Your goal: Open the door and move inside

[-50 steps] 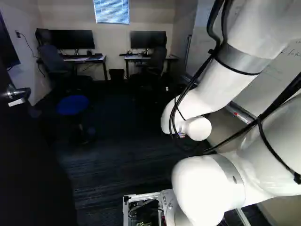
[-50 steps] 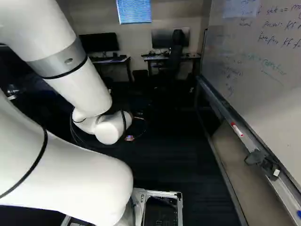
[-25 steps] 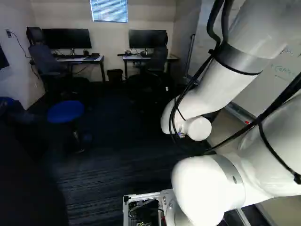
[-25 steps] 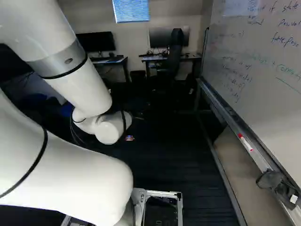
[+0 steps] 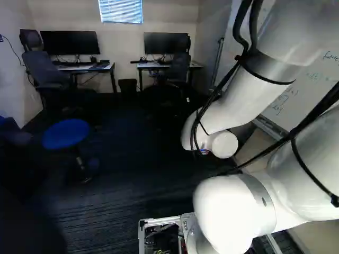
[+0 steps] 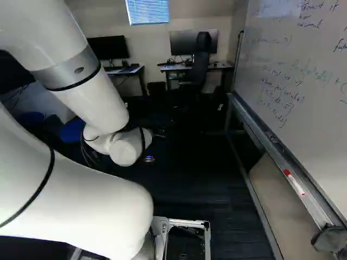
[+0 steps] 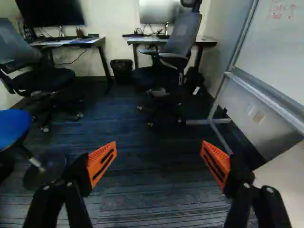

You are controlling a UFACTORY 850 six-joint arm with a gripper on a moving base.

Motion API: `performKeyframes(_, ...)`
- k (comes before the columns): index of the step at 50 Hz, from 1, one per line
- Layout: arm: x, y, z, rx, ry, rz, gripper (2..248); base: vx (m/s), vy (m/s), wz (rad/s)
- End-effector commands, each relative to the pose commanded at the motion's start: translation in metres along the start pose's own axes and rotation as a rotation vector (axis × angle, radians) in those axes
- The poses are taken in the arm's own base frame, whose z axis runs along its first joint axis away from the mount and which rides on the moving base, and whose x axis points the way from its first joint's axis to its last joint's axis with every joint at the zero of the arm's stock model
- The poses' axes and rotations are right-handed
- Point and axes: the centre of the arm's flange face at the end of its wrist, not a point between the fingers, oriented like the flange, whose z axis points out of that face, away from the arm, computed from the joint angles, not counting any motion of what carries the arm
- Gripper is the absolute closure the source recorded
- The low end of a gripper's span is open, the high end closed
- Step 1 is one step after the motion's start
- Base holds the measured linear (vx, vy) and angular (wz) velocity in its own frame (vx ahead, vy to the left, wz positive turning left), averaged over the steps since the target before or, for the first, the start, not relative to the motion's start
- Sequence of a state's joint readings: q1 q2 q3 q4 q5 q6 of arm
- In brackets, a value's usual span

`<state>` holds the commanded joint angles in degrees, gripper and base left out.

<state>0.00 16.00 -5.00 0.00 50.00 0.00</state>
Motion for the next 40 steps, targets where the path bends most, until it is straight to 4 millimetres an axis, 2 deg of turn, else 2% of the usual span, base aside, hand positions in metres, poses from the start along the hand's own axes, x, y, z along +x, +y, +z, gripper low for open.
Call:
performKeyframes(14,0.0021,0.0000,0.0041,0.000,-0.002,0.000,3,0.188,0.001,-0.012)
performKeyframes(40,0.0043,0.0000,0.0084,0.000,-0.004,0.000,3,0.002,0.001,0.000)
